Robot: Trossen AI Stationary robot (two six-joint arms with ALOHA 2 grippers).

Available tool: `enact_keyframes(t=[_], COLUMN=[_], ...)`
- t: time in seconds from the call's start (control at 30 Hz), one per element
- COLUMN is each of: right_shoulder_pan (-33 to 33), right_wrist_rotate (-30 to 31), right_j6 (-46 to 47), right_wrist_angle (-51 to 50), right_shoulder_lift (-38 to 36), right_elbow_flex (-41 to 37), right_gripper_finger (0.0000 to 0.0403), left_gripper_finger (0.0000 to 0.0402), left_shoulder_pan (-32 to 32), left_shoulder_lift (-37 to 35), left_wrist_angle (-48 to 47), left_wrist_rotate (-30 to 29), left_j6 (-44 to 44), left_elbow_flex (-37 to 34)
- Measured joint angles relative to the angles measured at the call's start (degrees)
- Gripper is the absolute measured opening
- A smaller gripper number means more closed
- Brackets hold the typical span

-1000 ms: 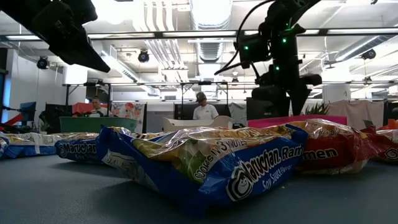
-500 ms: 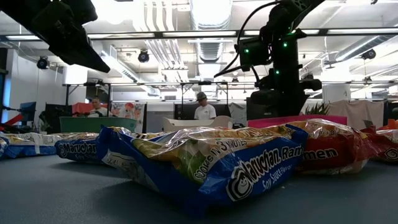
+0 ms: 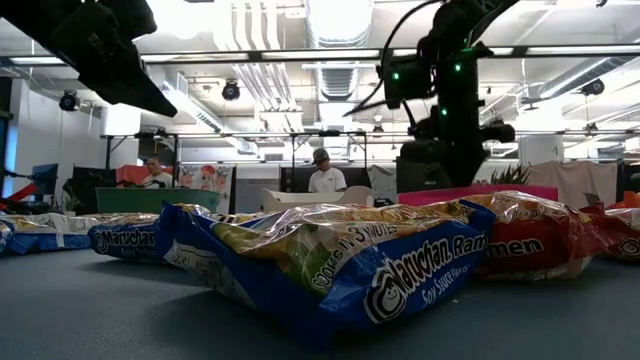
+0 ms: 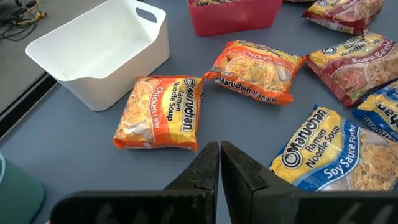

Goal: Sort Maruchan noodles
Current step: Put the red noodle pack into the pink bin

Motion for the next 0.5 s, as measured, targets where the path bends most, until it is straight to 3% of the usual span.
enact_keyframes(t=[0.33,0.5], right_shoulder_pan=[9.16,13.58], right_wrist_rotate=[9.28,9.89], right_j6=[3.23,8.52], right_wrist_angle=[0.34,0.45], right_shoulder_lift=[-5.12,-6.90], right_elbow_flex=[0.25,-1.78], right_gripper_finger=[0.0008,0.0008], left_gripper_finger=[0.0000,0.0000], left_shoulder_pan=[-0.01,-0.01], left_shoulder_lift=[0.00,0.00], left_wrist_angle=[0.02,0.01], left_wrist_rotate=[0.02,0.02], left_j6=[0.02,0.02], left_elbow_flex=[-0.02,-0.02])
